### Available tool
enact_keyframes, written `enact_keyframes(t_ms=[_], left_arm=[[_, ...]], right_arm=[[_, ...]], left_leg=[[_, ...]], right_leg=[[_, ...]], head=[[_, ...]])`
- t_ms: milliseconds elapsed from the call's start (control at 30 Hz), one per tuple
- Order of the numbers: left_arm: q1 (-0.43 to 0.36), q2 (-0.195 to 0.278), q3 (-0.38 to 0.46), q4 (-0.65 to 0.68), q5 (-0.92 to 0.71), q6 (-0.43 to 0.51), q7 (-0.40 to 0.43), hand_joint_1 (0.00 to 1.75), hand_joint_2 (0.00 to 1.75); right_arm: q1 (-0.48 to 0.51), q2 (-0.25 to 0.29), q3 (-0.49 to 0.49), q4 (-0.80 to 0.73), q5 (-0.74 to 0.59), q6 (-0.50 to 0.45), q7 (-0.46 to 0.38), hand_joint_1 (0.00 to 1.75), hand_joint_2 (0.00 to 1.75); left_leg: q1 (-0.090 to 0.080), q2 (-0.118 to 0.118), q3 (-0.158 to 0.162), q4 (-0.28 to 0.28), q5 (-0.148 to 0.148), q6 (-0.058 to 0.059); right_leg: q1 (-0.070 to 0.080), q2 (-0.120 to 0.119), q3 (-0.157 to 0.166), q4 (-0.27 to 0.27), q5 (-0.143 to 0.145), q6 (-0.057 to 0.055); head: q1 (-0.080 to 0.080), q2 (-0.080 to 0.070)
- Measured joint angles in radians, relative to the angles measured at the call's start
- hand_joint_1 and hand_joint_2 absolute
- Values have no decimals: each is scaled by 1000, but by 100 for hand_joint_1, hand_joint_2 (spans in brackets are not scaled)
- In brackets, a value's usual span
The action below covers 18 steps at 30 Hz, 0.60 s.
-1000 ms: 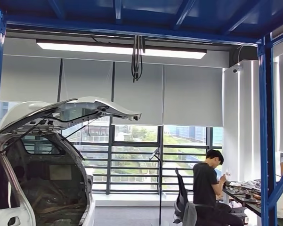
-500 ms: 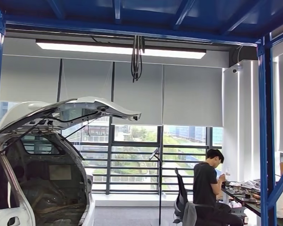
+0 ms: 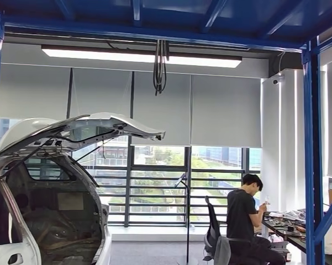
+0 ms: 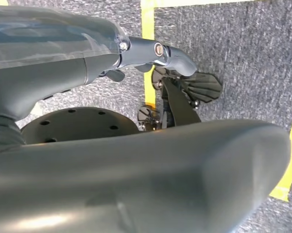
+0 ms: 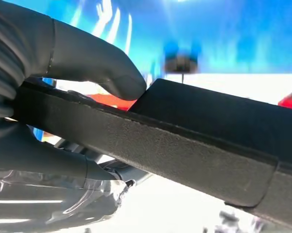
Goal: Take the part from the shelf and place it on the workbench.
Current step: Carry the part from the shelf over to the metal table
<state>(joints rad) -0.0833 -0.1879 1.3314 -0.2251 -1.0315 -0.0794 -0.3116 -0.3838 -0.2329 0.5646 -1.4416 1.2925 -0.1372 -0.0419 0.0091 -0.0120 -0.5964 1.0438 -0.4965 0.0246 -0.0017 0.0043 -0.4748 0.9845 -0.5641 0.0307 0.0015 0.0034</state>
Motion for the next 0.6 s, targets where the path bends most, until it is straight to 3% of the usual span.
enact_keyframes(t_ms=[133,267,467,600], left_arm=[[1,1,0,0,-4,-4,-15,0,175],[3,4,0,0,13,-30,-52,0,175],[6,10,2,0,26,-38,-74,0,175],[7,16,5,0,31,-35,-81,0,175]], right_arm=[[37,7,-98,-125,-84,-16,-19,175,175],[80,58,-227,-260,-230,-33,-30,175,175],[150,207,-406,-419,-643,23,-138,175,175],[222,292,-483,-482,-926,140,-229,175,175]], left_leg=[[0,0,-1,0,0,0],[0,0,-1,0,0,0],[0,0,-1,-1,0,0],[0,0,-1,-1,0,-1]], right_leg=[[0,0,0,0,0,0],[0,0,0,0,0,0],[0,0,-1,0,-1,-2],[1,-1,-1,0,-2,-3]], head=[[0,0],[0,0],[0,0],[0,0]])
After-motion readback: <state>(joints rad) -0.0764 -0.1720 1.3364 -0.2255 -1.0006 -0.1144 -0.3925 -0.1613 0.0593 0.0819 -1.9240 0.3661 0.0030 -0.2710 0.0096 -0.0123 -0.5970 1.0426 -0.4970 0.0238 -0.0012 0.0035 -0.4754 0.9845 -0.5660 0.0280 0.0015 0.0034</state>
